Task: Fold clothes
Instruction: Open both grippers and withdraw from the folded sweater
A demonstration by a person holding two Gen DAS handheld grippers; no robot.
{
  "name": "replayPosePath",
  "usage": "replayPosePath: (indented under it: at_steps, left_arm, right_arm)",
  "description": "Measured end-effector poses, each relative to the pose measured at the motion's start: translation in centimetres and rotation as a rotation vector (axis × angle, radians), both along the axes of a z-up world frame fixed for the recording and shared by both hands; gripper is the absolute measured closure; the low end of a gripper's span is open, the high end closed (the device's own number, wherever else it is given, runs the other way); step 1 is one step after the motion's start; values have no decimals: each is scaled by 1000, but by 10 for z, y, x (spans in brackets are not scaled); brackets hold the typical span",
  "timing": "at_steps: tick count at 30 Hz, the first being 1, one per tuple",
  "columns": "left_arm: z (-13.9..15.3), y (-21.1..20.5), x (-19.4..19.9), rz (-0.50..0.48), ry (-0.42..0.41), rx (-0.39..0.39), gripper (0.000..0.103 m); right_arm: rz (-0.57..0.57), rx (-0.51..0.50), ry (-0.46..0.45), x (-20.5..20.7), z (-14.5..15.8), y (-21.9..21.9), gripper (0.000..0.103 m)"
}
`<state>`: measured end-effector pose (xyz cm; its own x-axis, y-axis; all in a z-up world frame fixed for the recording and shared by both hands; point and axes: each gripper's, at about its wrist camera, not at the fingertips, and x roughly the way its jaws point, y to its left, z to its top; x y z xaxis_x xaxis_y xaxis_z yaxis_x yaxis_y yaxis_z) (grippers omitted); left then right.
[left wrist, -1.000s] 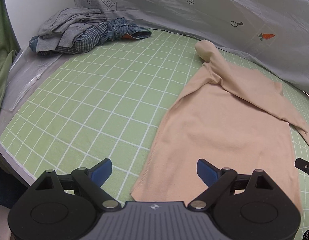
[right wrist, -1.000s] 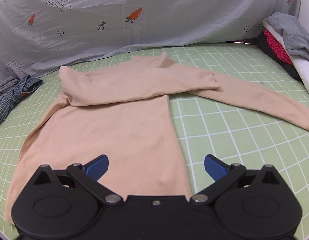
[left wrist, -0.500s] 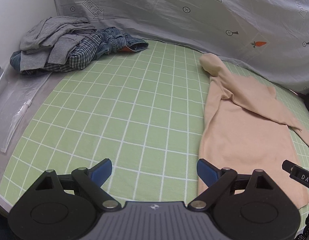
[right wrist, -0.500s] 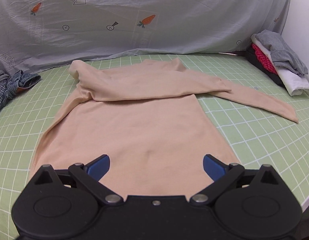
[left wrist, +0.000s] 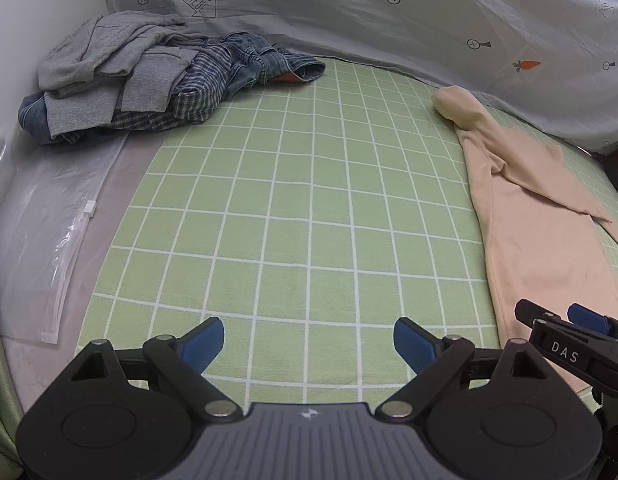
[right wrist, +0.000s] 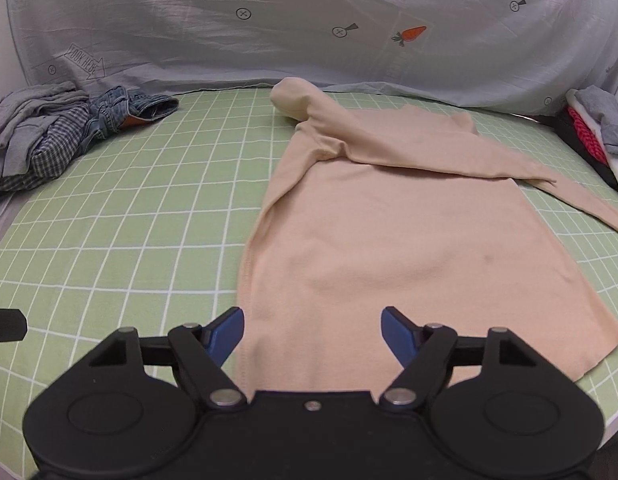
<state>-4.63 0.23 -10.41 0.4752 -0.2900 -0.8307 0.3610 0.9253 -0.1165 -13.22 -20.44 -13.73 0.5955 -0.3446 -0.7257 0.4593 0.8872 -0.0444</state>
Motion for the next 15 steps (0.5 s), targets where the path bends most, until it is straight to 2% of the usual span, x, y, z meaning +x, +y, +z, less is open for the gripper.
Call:
replayPosePath:
  at_steps: [5,8,12,14,15]
  left_arm:
    - [-3,11,4,-1,1,15,11]
    - [-4,14,6,-2,4,23,11]
    - [-4,14,8,1,6,24,11]
    - [-3,12,9,7,4,19,11]
    - [-3,10,9,9,4,14,11]
  right_arm:
    - [68,23,4,13,-6,17,54]
    - [90,10,25,20,-10,22,58]
    - [114,16,54,25,-17,20,76]
    - [137,8,61,26,-18,19,77]
    - [150,6,66,26,-18,19,81]
